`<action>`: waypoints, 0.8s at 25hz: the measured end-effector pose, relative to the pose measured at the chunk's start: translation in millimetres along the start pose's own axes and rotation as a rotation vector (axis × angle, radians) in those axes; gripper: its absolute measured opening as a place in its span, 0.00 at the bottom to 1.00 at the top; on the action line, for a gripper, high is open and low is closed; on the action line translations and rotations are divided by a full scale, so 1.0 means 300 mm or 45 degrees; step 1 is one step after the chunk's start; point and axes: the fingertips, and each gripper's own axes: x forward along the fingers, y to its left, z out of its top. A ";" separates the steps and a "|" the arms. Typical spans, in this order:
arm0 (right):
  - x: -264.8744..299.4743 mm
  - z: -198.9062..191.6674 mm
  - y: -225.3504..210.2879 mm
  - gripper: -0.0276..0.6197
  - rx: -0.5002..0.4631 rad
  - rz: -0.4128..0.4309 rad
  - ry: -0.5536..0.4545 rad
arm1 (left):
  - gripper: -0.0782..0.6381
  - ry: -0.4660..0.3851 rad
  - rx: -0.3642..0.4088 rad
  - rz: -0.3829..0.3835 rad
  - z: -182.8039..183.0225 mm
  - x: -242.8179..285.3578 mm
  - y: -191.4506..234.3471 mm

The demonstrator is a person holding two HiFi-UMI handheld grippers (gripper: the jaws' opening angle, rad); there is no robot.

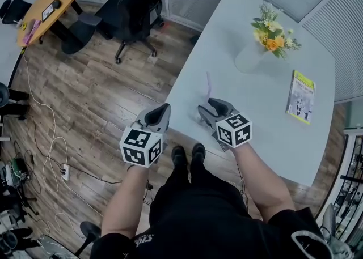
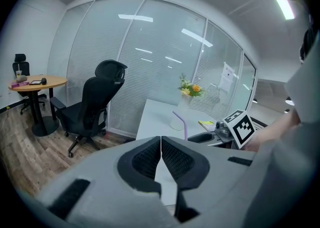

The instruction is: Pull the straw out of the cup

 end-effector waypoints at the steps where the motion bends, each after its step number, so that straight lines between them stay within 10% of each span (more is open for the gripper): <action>1: 0.003 -0.001 -0.006 0.31 0.000 -0.005 0.001 | 0.13 -0.002 -0.001 0.003 0.000 -0.003 0.002; 20: -0.139 0.179 -0.011 0.09 0.005 -0.161 -0.138 | 0.12 -0.099 0.054 -0.020 0.158 -0.125 0.012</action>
